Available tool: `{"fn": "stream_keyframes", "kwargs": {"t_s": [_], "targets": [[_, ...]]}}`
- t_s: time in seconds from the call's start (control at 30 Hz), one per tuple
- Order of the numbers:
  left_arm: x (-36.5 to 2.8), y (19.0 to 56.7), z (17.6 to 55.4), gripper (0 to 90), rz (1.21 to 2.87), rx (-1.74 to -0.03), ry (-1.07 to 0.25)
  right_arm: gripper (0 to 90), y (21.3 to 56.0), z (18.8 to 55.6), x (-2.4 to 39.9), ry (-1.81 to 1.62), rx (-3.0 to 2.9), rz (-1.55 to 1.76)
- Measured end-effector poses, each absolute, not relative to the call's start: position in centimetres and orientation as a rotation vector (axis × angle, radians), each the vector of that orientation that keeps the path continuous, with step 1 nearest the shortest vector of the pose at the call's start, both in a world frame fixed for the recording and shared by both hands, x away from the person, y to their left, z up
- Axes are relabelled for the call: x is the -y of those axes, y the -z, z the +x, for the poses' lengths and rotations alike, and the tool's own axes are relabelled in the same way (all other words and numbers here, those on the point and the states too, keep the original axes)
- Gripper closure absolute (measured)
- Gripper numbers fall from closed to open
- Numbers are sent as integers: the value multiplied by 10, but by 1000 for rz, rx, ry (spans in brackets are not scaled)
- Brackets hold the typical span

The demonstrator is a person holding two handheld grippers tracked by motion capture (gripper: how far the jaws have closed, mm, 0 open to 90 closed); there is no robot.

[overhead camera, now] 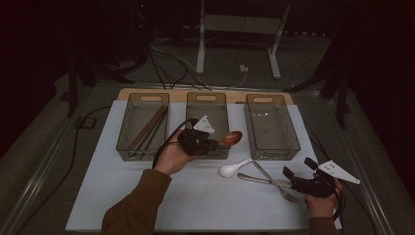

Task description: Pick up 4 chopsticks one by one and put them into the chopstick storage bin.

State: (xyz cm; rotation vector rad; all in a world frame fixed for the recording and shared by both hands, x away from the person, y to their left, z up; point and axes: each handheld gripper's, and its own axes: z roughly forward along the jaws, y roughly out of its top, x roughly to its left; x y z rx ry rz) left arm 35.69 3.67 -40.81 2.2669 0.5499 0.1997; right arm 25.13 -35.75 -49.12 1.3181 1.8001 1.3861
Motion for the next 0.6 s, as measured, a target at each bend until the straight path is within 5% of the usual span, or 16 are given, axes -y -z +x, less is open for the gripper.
{"fn": "stream_keyframes", "kwargs": {"t_s": [0.6], "targets": [[-47, 405, 387, 837, 2226, -690, -264, 0, 491, 251, 358, -1388, -1799, 1318]]}}
